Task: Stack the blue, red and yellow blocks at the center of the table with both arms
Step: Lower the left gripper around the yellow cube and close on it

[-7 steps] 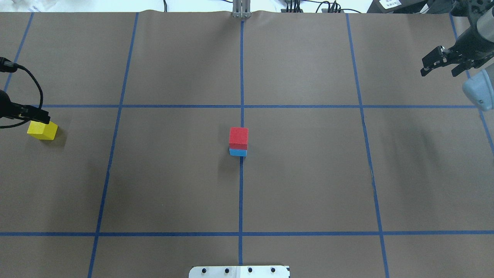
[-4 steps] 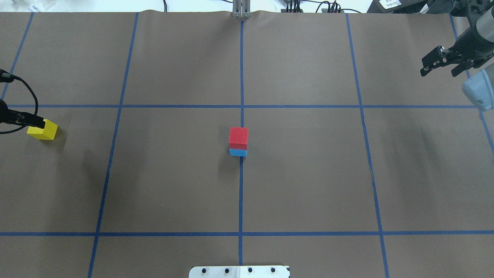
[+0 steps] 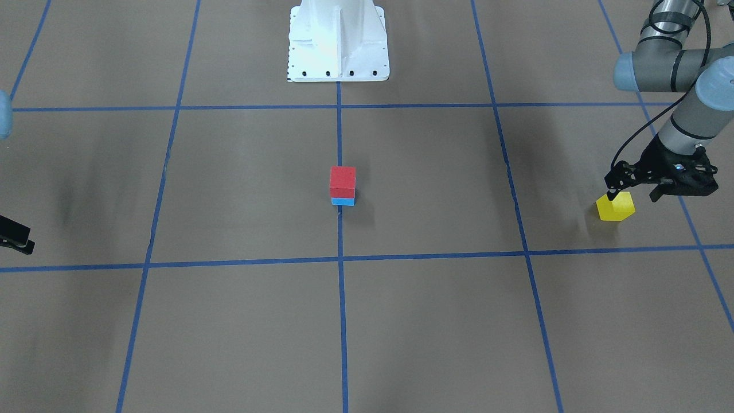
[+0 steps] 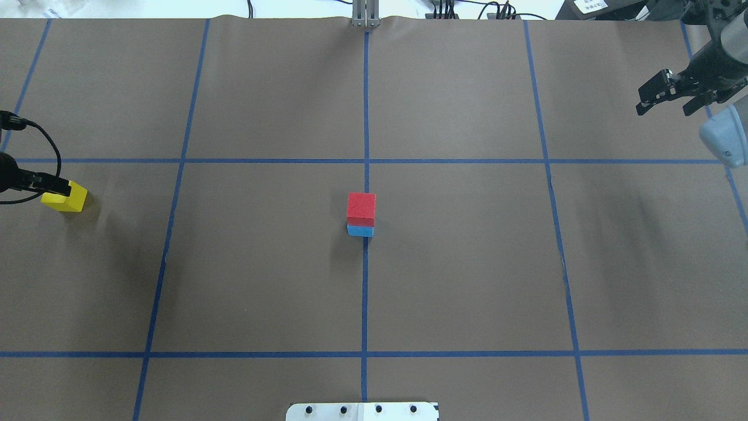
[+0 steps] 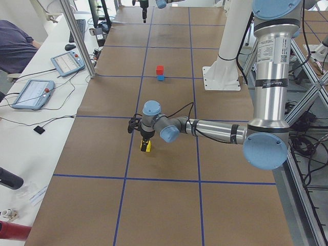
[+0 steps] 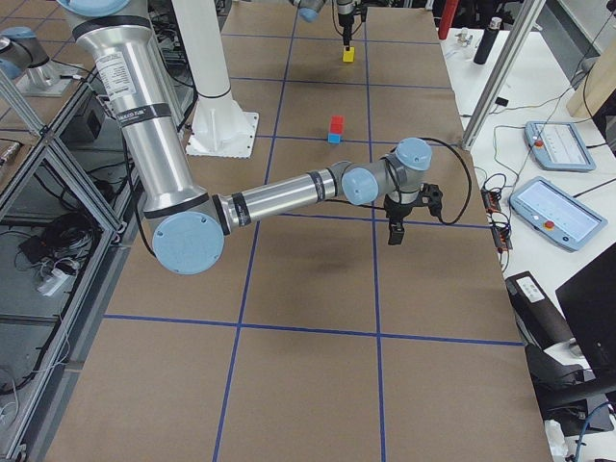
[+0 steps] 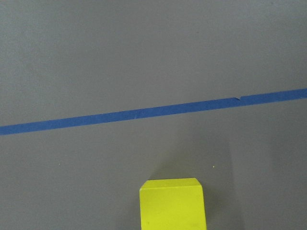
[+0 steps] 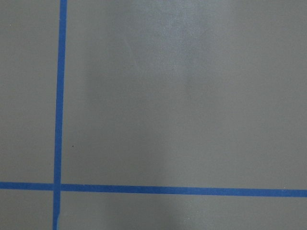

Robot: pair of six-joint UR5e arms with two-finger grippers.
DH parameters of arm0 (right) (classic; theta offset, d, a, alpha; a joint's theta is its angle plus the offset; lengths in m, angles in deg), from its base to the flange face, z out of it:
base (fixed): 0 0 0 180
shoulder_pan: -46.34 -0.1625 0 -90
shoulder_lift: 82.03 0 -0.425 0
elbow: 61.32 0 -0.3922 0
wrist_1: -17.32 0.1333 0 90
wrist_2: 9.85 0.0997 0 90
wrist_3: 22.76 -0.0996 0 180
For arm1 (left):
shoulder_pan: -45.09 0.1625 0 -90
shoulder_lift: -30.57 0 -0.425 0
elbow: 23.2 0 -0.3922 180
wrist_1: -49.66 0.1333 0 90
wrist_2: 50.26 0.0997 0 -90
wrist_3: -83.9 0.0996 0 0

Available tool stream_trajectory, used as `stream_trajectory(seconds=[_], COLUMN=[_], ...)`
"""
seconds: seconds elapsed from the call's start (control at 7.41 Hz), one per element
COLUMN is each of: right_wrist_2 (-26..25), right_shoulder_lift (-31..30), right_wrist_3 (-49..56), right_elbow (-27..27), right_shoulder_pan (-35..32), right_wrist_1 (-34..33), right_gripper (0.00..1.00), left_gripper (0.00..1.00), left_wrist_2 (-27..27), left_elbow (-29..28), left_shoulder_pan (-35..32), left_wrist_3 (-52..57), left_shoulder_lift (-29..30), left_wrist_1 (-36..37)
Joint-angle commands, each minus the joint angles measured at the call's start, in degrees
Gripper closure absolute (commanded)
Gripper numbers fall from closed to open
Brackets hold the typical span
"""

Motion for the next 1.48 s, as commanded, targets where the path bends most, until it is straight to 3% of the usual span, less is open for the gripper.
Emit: stream_trajectory(seconds=[0.0, 1.35], right_wrist_2=[0.0, -0.09], right_shoulder_lift=[0.15, 0.07], right_wrist_3=[0.07, 0.16], right_elbow=[-0.07, -0.33], right_shoulder_pan=[0.0, 0.0], right_wrist_1=[0.0, -0.08], right_gripper=[0.0, 0.0], left_gripper=[0.0, 0.01], left_wrist_2=[0.01, -0.25], left_elbow=[-3.63, -5.66], left_shoulder_pan=[0.21, 1.35], left_wrist_3=[-4.52, -4.8], left_shoulder_lift=[2.43, 3.41], left_wrist_1=[-3.19, -2.93])
